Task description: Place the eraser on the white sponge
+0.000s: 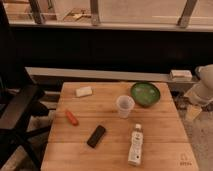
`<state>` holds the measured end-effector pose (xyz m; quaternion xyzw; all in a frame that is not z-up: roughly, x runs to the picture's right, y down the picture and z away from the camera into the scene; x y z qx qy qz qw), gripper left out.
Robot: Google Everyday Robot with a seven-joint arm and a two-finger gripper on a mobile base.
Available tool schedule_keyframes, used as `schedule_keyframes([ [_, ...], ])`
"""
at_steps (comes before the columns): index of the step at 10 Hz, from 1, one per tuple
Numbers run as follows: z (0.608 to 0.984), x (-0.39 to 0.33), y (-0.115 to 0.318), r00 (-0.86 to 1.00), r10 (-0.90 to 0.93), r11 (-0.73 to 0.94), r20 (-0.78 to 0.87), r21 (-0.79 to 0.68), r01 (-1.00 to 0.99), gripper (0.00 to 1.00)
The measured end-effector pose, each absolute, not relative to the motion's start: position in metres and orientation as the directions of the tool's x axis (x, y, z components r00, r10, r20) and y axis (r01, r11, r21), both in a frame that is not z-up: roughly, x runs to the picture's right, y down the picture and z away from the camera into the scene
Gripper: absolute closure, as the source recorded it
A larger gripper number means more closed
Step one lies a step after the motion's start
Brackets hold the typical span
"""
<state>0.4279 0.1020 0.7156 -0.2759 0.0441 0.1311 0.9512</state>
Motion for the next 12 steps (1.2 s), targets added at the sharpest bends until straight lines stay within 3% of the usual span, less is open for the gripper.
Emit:
schedule_keyframes([
  [9, 0.716, 0.426, 0.097, 0.960, 0.240, 0.813, -0.146, -0.509, -0.281, 0.20],
  [12, 0.708, 0.351, 0.055, 0.963, 0.260, 0.834, 0.077, -0.521, -0.183, 0.20],
])
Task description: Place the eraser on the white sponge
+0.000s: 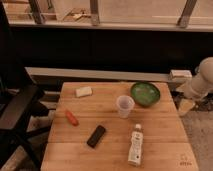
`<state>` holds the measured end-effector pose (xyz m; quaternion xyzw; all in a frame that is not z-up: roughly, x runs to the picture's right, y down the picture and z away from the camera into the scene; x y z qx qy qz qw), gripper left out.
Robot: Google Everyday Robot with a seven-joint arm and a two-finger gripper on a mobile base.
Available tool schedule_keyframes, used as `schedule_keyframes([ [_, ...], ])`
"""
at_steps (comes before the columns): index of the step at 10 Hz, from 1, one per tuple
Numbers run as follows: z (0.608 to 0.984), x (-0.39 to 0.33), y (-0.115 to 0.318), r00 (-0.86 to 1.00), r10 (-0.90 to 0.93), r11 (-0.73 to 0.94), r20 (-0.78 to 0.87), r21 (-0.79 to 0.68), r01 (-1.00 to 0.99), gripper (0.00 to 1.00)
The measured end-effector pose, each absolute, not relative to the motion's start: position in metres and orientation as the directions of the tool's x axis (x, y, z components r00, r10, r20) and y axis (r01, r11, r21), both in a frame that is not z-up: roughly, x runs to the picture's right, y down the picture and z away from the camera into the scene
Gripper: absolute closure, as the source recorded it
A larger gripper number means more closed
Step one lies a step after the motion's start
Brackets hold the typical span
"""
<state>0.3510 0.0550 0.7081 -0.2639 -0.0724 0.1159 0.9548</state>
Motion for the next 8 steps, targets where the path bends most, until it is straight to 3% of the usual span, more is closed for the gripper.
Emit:
schedule_keyframes([
  [5, 0.664, 0.189, 0.027, 0.878, -0.009, 0.878, 0.479, -0.416, 0.236, 0.20],
  [8, 0.656, 0.171, 0.030, 0.853, -0.052, 0.873, 0.519, -0.391, 0.291, 0.20],
])
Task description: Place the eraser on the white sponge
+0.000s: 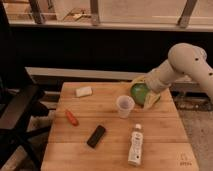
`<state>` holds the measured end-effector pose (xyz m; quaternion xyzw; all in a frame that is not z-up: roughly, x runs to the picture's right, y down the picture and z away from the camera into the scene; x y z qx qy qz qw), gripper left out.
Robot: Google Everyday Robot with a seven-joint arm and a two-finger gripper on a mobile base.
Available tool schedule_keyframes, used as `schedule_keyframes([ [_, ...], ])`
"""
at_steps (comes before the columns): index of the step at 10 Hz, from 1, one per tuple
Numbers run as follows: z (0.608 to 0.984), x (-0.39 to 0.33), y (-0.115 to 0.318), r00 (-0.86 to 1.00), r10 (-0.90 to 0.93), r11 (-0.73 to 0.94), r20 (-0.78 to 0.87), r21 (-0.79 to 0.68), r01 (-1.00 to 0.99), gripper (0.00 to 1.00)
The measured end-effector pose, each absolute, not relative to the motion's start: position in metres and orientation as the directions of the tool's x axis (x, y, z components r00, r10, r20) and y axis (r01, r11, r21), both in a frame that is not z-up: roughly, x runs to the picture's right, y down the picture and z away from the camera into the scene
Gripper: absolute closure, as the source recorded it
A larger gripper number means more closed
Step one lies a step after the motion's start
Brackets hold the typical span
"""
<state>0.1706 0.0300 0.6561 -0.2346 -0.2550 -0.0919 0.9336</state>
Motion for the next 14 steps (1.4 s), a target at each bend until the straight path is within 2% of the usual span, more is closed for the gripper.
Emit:
schedule_keyframes([
  [3, 0.659, 0.170, 0.037, 0.854, -0.056, 0.870, 0.517, -0.395, 0.296, 0.20],
  [7, 0.672, 0.123, 0.072, 0.778, -0.206, 0.781, 0.594, -0.380, 0.497, 0.20],
  [11, 0.698, 0.058, 0.089, 0.687, -0.302, 0.719, 0.661, -0.315, 0.620, 0.20],
  [14, 0.726, 0.030, 0.115, 0.654, -0.351, 0.659, 0.670, -0.320, 0.681, 0.20],
])
